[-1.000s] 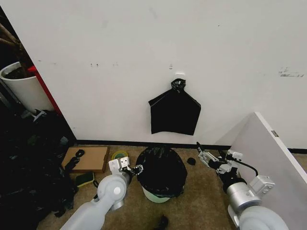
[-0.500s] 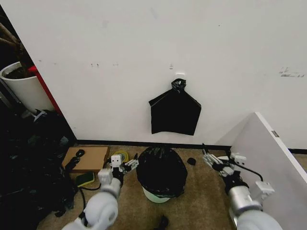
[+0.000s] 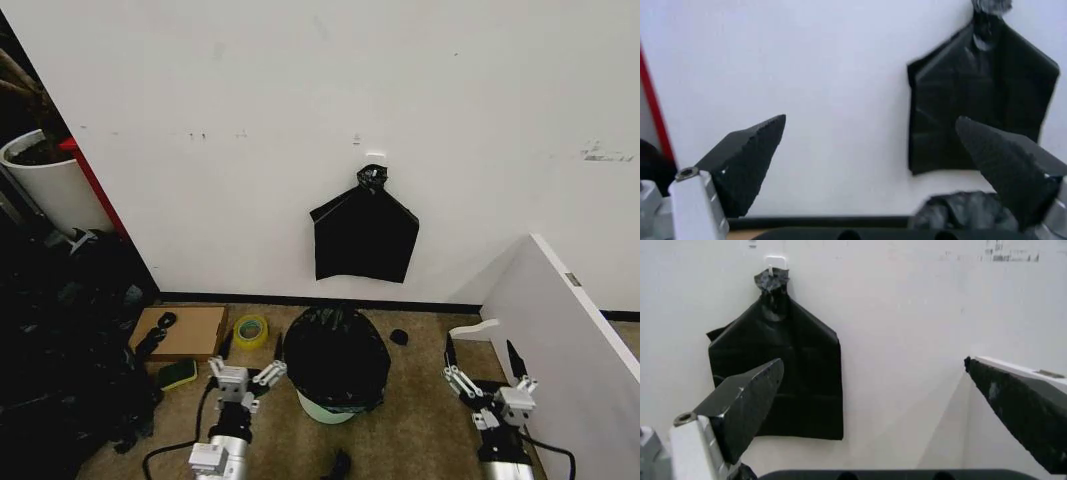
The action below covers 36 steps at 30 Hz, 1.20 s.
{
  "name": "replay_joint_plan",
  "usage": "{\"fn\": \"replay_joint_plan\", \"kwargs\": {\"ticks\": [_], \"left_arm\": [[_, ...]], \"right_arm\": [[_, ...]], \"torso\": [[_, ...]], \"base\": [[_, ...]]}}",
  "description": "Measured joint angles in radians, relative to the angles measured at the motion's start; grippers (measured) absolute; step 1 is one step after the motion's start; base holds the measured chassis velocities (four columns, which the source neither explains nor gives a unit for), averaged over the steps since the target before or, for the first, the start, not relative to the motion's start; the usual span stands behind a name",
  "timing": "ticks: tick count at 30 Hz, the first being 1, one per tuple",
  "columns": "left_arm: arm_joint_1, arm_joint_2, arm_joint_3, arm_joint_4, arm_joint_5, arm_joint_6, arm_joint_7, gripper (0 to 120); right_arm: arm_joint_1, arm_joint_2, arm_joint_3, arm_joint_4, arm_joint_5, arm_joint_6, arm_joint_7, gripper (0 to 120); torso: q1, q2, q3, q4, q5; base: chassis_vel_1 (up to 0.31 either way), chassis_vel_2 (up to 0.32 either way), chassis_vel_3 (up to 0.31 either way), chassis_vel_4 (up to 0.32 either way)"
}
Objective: Place the garbage bag over the trash bin.
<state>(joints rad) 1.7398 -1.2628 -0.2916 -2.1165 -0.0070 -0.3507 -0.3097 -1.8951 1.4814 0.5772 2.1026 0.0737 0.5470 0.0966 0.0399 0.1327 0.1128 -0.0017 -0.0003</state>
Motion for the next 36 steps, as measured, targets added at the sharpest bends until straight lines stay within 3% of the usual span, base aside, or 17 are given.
{"fn": "replay_joint_plan", "kwargs": {"ticks": [6,13,23,36], "left_arm": [[0.074,-0.019,-0.053,-0.043,0.013,-0.048,0.008,100],[0.078,-0.028,-0.025,-0.029,0.033,-0.061,0.007,100],[0.043,-0.035,0.036,0.114,0.044,-0.061,-0.016,100],[-0.037,0.007,0.055,0.175,-0.005,-0.02,-0.026,100]], "right_arm": [[-0.004,0.007,-0.008,-0.024,-0.042,0.05,0.006,100],[0.001,0.01,-0.009,-0.036,-0.035,0.06,0.012,100],[0.002,0.01,-0.01,-0.036,-0.031,0.057,0.013,100],[0.002,0.009,-0.01,-0.034,-0.028,0.054,0.014,100]], "torso": [[0.0,0.0,0.0,0.0003,-0.0001],[0.0,0.0,0.0,0.0002,-0.0001],[0.0,0.0,0.0,0.0002,-0.0003],[0.0,0.0,0.0,0.0001,-0.0002]], "base": [[0.0,0.0,0.0,0.0],[0.0,0.0,0.0,0.0],[0.0,0.0,0.0,0.0],[0.0,0.0,0.0,0.0]]}}
